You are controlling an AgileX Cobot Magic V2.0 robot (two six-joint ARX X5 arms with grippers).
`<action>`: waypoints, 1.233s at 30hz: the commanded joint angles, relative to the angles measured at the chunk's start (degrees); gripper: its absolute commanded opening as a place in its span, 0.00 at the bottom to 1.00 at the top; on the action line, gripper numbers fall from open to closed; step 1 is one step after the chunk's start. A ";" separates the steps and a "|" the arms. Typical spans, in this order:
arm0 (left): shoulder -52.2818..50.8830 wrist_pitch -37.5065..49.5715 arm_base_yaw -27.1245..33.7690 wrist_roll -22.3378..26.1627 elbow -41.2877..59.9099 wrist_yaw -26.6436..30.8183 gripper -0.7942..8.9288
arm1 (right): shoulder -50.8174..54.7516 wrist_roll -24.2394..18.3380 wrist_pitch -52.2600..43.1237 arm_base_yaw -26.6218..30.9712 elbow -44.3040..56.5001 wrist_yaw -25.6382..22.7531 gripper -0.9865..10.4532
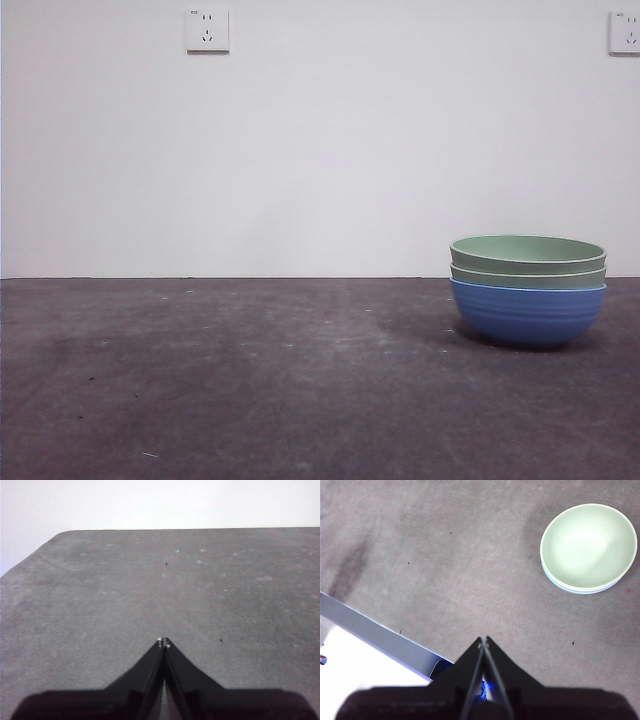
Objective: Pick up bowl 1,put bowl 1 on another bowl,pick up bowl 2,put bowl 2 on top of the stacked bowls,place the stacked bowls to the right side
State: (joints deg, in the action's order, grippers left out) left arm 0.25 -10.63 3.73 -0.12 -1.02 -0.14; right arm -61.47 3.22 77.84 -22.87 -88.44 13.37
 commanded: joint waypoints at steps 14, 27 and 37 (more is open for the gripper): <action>-0.13 0.07 0.22 -0.57 0.81 0.02 0.08 | 9.60 -10.40 -19.58 10.32 6.49 7.98 0.09; -0.13 0.07 0.22 -0.57 0.81 0.02 0.08 | 39.39 -11.67 -59.36 20.92 56.48 10.10 0.09; -0.13 0.07 0.22 -0.57 0.81 0.00 0.08 | 54.51 -8.85 -65.66 22.08 76.85 -0.09 0.09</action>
State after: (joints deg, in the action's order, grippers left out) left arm 0.25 -10.61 3.73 -0.27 -1.02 -0.14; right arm -7.62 -6.92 13.41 -0.78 -12.78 13.74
